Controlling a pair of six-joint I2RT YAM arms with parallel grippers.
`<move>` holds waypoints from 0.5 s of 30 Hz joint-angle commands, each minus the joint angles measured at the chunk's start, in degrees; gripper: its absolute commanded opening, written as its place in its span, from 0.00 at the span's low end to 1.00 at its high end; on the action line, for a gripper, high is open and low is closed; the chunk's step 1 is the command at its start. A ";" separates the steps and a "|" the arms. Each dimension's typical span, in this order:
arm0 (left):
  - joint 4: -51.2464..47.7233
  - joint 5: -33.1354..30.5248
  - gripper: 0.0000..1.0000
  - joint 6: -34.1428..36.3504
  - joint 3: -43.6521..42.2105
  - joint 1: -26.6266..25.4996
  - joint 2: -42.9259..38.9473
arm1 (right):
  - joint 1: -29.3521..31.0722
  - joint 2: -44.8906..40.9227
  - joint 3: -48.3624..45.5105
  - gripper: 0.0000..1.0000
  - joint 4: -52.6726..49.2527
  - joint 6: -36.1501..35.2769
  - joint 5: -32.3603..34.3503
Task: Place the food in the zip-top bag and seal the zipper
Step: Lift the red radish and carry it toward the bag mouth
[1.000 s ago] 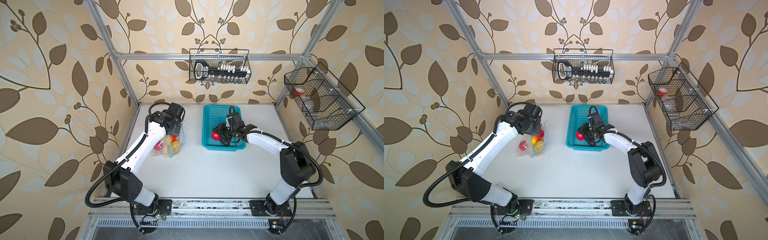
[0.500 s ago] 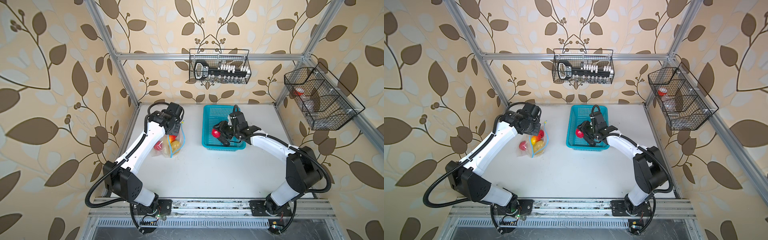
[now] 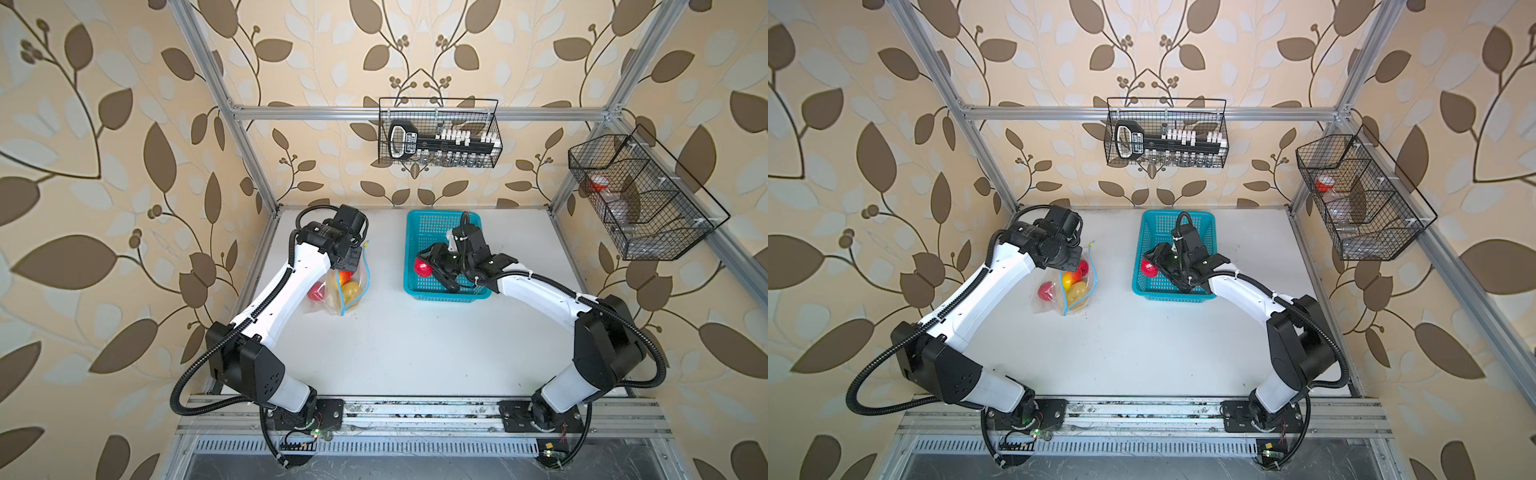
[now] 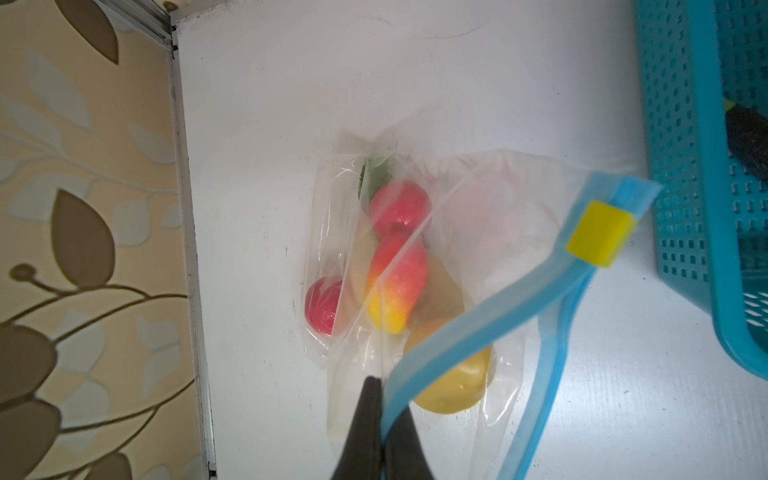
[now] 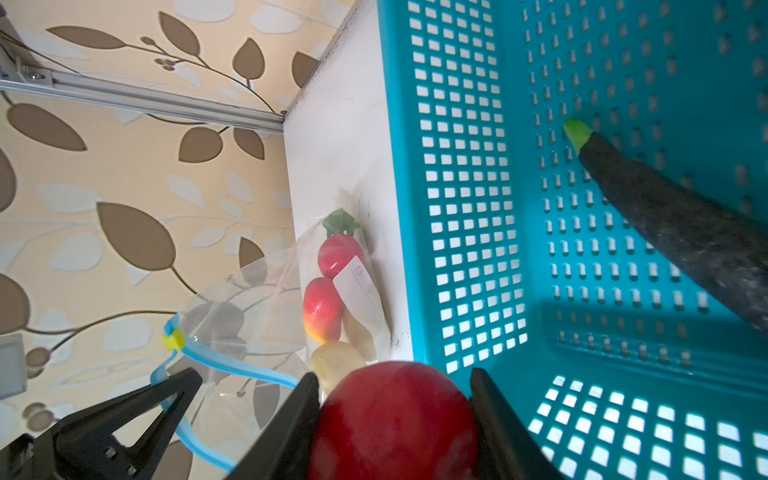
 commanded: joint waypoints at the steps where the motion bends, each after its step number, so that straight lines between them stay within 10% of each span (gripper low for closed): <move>1: -0.40 0.42 0.00 -0.66 0.80 0.47 -1.77 | 1.50 0.78 3.45 0.40 2.20 1.48 -1.38; 15: -0.13 0.67 0.00 -0.58 0.38 0.55 -2.22 | 7.02 2.32 6.00 0.40 9.84 4.20 -2.81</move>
